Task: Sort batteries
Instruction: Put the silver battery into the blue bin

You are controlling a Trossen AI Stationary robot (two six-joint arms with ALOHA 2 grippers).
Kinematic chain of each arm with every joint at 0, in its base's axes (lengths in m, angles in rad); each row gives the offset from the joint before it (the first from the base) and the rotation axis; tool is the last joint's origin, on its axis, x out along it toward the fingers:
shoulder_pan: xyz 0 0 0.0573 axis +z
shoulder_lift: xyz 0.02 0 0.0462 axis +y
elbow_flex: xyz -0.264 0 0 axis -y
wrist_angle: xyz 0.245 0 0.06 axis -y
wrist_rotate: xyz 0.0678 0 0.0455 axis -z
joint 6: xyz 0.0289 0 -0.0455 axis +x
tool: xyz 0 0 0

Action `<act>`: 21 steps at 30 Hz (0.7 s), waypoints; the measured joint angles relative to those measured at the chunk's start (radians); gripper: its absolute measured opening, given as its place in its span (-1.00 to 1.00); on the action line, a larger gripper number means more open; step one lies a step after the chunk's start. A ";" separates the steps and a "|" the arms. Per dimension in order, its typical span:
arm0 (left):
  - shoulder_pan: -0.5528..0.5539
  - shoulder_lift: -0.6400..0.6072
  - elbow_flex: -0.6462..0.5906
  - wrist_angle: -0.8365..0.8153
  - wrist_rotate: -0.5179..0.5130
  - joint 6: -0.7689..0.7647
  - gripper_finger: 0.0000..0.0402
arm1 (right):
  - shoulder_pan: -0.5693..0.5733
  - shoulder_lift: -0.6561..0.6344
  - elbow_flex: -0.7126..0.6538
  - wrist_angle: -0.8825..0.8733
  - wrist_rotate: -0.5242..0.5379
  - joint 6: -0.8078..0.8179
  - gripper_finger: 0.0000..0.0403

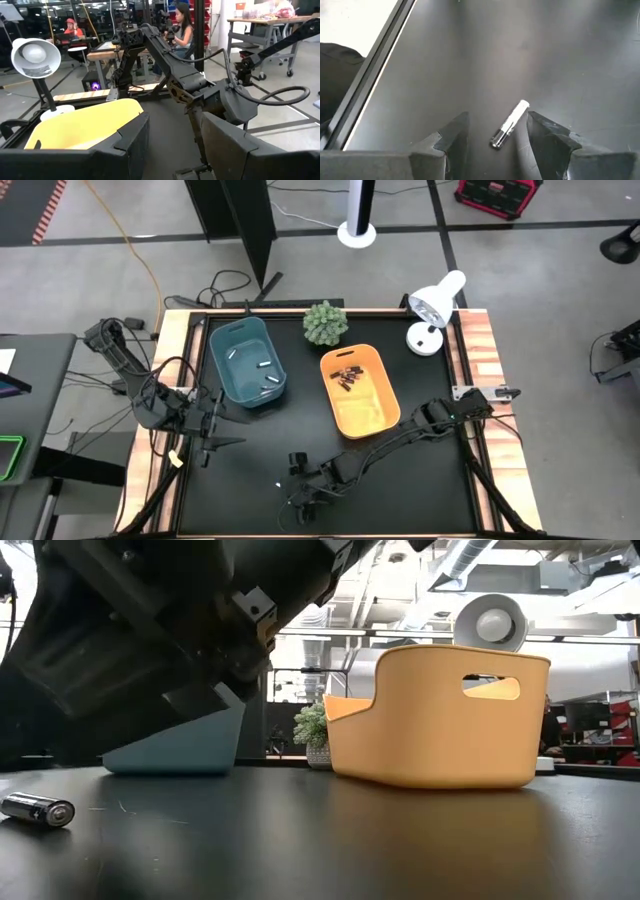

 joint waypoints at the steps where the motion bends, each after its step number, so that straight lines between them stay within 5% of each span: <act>1: 0.000 0.000 0.000 0.002 0.000 0.000 -0.15 | 0.000 0.006 0.000 0.006 0.000 0.003 0.04; 12: 0.000 0.000 0.000 0.010 0.000 0.007 -0.15 | 0.002 0.053 0.002 0.009 0.039 0.043 0.01; 21: 0.000 0.000 0.000 0.009 0.000 0.002 -0.15 | -0.006 0.056 0.002 -0.026 0.069 0.044 -0.52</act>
